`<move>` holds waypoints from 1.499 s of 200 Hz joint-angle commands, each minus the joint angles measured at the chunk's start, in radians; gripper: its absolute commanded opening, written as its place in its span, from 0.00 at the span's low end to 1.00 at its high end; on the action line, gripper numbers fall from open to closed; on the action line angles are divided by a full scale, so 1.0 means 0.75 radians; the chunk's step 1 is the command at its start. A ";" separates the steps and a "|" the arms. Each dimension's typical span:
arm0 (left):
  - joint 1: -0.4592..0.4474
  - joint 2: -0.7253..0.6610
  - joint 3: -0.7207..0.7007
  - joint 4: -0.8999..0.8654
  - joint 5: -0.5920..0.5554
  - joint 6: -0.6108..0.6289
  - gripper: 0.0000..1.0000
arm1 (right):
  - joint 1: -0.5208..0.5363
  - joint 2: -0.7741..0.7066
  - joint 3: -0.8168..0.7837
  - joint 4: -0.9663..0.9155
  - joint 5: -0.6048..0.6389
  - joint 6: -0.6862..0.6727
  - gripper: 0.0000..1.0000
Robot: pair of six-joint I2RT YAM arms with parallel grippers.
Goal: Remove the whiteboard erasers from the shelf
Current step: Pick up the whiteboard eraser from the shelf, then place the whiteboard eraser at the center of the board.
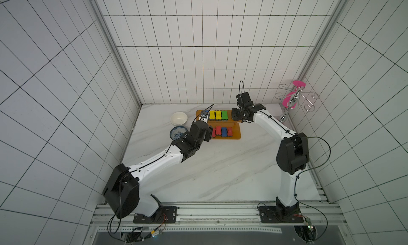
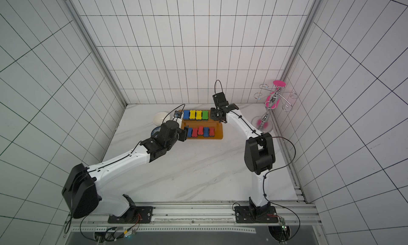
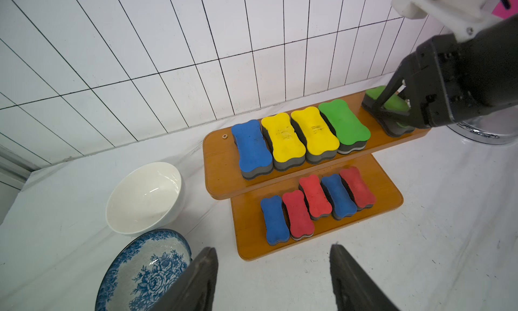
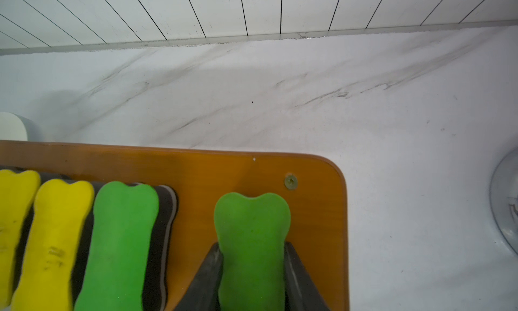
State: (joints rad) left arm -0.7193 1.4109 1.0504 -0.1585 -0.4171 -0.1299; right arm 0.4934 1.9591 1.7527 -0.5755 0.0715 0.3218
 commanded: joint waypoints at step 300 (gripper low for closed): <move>0.009 -0.452 -0.257 -0.259 0.226 -0.276 0.98 | 1.091 -1.104 -1.680 0.022 0.424 1.193 0.32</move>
State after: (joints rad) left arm -0.7048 1.0679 0.8520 -0.3626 -0.3069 -0.3481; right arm 1.2434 1.1618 0.5030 -0.4709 0.2962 1.0763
